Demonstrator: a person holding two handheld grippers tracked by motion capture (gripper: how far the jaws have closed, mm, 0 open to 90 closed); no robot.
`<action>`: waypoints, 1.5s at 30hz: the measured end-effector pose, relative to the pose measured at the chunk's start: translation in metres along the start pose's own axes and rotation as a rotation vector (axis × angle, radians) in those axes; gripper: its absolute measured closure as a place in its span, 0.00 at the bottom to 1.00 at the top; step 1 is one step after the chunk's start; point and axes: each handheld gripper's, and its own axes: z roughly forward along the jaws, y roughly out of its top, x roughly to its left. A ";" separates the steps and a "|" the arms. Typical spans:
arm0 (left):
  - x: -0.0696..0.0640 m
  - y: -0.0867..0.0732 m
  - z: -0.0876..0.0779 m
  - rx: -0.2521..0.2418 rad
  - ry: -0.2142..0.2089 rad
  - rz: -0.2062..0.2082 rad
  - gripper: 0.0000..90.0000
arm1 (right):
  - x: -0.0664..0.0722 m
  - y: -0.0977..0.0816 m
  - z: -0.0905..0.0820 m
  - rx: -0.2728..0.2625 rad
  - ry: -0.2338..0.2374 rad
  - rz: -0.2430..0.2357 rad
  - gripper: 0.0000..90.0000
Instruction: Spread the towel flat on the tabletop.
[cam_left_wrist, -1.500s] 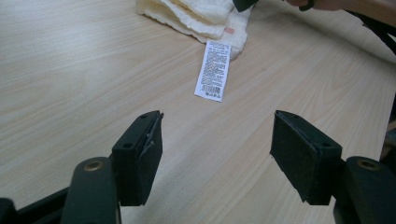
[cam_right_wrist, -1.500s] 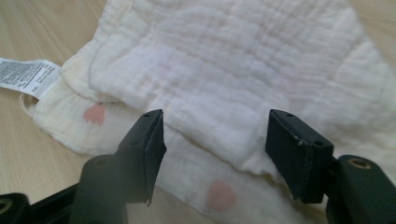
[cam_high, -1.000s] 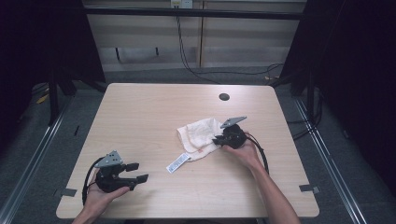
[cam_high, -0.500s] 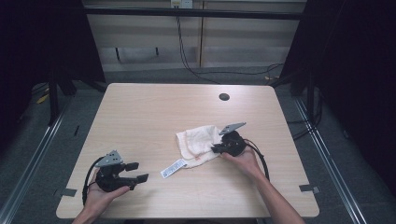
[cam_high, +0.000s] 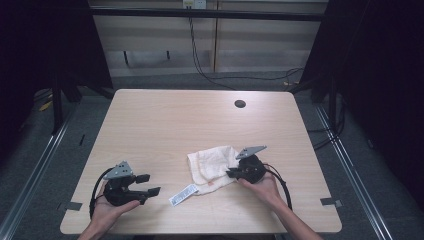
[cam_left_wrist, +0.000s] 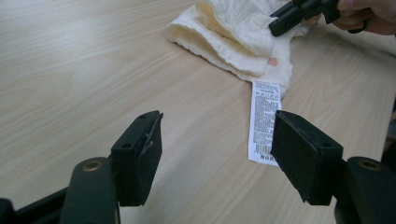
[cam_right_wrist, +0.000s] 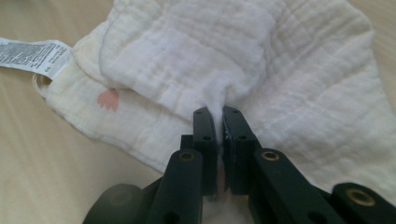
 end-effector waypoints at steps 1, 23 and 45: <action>0.000 0.000 -0.001 -0.012 0.006 0.001 0.38 | 0.004 -0.002 -0.002 0.008 0.000 -0.007 0.95; 0.000 -0.001 -0.003 -0.008 0.004 0.011 0.39 | 0.038 -0.006 -0.028 -0.055 0.025 -0.022 0.59; 0.000 -0.002 -0.002 0.005 0.003 0.023 0.38 | 0.082 0.026 0.034 0.015 0.127 -0.278 0.68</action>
